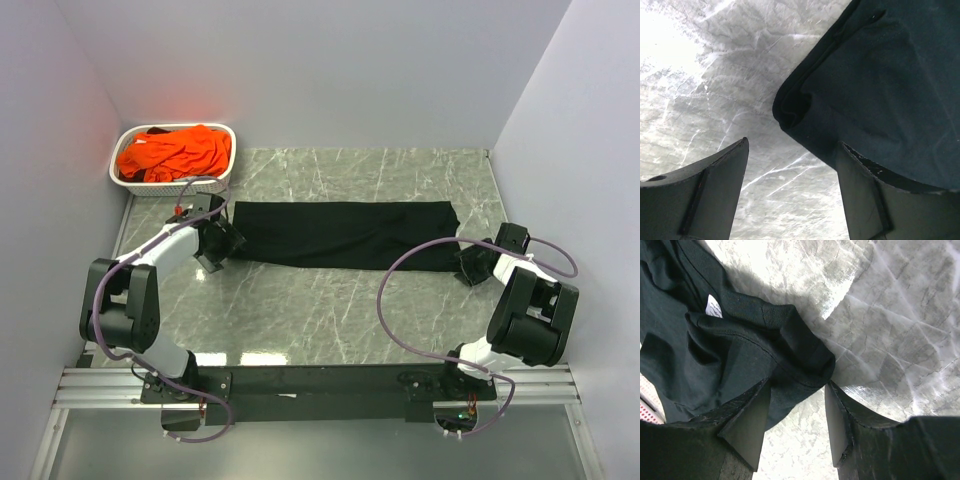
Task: Fold and stack the t-shirts
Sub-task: Fold the tshirt
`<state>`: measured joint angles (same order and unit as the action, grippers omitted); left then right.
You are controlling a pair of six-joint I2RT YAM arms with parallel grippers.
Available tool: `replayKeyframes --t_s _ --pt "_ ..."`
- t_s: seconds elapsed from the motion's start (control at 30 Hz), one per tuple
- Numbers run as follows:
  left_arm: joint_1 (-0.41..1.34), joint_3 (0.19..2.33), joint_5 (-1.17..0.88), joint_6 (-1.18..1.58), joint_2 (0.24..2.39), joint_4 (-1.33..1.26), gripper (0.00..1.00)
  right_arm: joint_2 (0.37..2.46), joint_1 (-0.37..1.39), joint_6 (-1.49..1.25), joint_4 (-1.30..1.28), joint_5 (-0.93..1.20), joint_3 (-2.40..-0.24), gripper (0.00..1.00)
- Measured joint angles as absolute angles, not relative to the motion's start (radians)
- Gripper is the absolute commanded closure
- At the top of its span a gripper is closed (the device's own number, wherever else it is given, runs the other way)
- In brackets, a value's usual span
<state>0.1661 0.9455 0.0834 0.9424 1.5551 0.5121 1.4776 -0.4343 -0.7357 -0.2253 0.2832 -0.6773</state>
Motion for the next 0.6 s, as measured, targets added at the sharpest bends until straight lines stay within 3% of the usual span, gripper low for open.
replayKeyframes --t_s 0.6 --pt "0.149 0.949 0.094 0.986 1.556 0.451 0.30 1.484 -0.435 -0.750 -0.207 0.286 -0.675 0.48"
